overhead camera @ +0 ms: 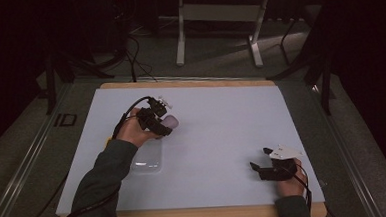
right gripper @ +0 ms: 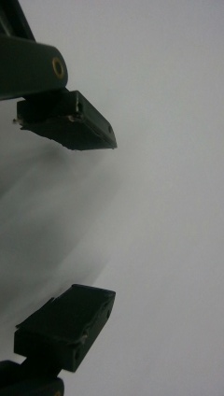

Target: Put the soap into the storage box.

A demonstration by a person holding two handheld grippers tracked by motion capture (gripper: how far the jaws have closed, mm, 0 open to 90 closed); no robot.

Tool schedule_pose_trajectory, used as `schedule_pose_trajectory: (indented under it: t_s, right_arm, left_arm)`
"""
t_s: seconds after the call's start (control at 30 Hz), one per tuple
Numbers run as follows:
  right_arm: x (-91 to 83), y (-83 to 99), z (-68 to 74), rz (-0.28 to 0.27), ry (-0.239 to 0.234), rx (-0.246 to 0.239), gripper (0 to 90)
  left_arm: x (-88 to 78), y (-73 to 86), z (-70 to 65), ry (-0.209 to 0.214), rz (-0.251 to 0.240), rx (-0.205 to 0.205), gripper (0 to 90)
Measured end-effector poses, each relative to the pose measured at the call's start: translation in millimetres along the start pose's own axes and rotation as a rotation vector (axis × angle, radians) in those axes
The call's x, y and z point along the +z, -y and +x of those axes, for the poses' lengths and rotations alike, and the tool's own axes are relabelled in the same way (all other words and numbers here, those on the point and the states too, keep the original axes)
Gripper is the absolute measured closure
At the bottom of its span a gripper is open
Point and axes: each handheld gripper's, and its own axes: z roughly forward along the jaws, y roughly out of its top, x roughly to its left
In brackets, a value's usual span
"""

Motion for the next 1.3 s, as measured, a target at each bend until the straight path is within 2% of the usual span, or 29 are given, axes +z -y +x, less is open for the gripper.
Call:
schedule_pose_trajectory:
  t_s: [0.6,0.87,1.3]
  right_arm:
    - [0.5,-0.3,0.4,0.004,0.000,-0.002,22.2]
    - [0.7,-0.3,0.7,0.006,0.000,-0.004,22.2]
    - [0.8,-0.4,1.0,0.009,0.002,-0.007,22.2]
  left_arm:
    - [-12.3,19.9,-6.8,-0.019,0.008,0.005,49.5]
    - [-19.5,31.6,-9.3,-0.045,0.009,0.014,49.5]
    - [-26.2,47.5,-7.0,-0.048,-0.004,-0.009,49.5]
